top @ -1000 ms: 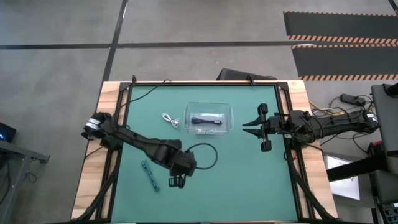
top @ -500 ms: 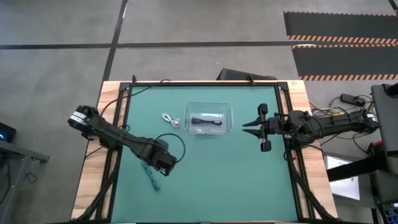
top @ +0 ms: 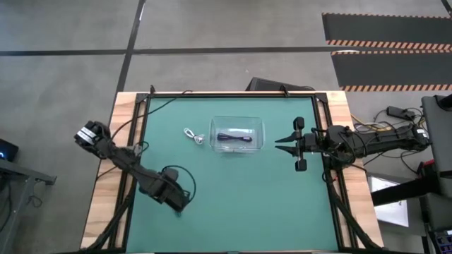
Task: Pick and place USB-C Cables
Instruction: Put the blue charger cable into the transparent container
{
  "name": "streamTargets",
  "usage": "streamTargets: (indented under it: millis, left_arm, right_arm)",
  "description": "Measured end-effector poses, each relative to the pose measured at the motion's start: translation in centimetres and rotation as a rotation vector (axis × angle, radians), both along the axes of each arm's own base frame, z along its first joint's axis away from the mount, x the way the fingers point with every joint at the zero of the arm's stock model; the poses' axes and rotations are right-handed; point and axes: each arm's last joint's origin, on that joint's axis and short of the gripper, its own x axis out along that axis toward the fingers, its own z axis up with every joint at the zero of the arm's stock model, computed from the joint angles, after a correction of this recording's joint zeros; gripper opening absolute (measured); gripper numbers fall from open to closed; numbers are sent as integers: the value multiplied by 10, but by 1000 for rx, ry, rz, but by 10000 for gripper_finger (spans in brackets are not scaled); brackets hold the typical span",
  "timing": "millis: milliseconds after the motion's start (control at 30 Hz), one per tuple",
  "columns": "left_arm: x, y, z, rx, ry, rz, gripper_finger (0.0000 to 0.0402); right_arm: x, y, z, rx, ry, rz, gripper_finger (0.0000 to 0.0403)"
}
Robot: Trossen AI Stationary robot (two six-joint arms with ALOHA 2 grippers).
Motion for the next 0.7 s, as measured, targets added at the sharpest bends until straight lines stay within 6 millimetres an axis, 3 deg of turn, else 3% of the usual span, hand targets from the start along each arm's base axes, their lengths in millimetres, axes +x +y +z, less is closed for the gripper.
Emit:
streamTargets:
  millis: [200, 700]
  left_arm:
    - [-6, -10, -15, 15, -82, 88, 107]
    - [-4, -16, -41, 71, -9, 84, 107]
  right_arm:
    - [0, 0, 0, -9, -1, 0, 66]
    - [0, 0, 1, -7, -7, 0, 66]
